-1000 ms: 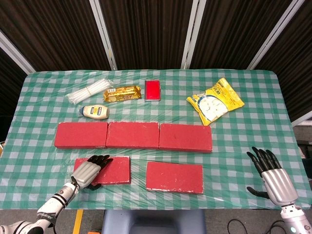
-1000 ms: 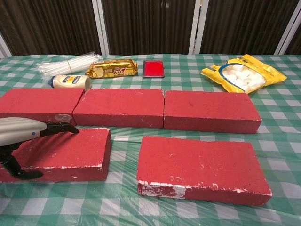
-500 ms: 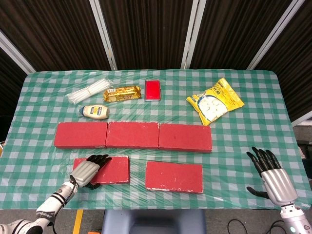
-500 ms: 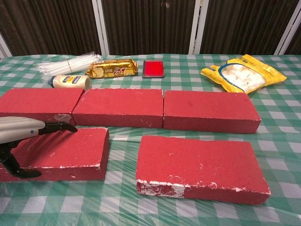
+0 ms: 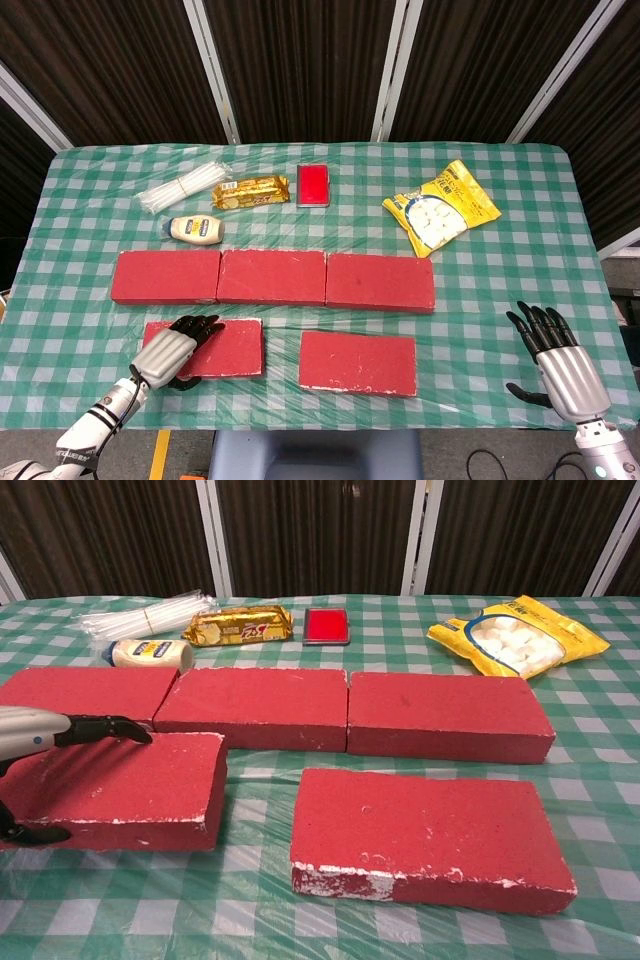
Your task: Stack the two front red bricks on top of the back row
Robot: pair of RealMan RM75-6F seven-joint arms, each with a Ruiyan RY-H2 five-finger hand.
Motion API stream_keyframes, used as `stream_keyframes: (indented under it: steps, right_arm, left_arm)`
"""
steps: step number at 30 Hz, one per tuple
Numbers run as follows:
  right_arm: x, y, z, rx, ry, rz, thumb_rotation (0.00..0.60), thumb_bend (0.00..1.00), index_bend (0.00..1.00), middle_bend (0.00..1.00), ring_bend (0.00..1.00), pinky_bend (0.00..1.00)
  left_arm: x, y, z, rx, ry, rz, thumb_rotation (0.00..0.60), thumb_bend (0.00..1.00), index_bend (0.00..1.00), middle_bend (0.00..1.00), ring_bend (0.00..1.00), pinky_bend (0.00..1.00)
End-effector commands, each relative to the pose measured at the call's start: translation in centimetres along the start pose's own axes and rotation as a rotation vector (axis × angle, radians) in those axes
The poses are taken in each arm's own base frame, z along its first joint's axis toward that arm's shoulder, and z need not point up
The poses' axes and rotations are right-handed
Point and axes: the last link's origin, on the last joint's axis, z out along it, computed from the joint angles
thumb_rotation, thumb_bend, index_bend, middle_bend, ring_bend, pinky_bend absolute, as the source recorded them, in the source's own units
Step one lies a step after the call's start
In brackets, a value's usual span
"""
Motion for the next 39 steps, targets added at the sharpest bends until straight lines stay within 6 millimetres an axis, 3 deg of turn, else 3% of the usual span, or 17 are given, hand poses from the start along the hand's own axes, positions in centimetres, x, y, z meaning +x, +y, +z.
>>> stream_keyframes:
  steps: [1,6,13,17,23,31,39]
  right_arm:
    - [0.0,0.0,0.1,-0.004,0.000,-0.001,0.600,0.14,0.00,0.00,0.00,0.00]
    - [-0.1,0.2,0.5,-0.020,-0.001,-0.003,0.600,0.14,0.00,0.00,0.00,0.00]
    - [-0.2,0.5,1.2,-0.063,0.005,-0.008,0.600,0.14,0.00,0.00,0.00,0.00]
    - [-0.2,0.5,1.3,-0.087,0.019,-0.015,0.600,0.14,0.00,0.00,0.00,0.00]
    - [-0.5,0.6,1.9,-0.127,0.022,-0.026,0.600,0.14,0.00,0.00,0.00,0.00]
    - [-1.1,0.4,2.6,-0.151,0.007,-0.048,0.600,0.14,0.00,0.00,0.00,0.00]
    - [-1.1,0.4,2.7,-0.156,0.004,-0.053,0.600,0.14,0.00,0.00,0.00,0.00]
  left_arm:
    - [1.3,0.4,-0.3,-0.018,0.034,0.013,0.600,0.37,0.09,0.78,0.77,0.89]
    - [4.4,0.7,1.3,-0.040,0.094,0.025,0.600,0.37,0.11,0.78,0.76,0.89]
    - [8.6,-0.1,5.4,-0.040,0.105,0.010,0.600,0.37,0.14,0.78,0.76,0.88]
    - [10.1,-0.9,7.6,-0.036,0.081,0.015,0.600,0.37,0.14,0.78,0.76,0.88]
    - [11.0,-1.8,10.7,-0.032,0.039,-0.025,0.600,0.37,0.14,0.78,0.77,0.88]
    - [11.0,-3.4,12.4,-0.027,0.047,-0.046,0.600,0.37,0.15,0.78,0.76,0.88]
    - [10.0,-4.3,13.3,-0.025,0.024,-0.033,0.600,0.37,0.15,0.77,0.75,0.73]
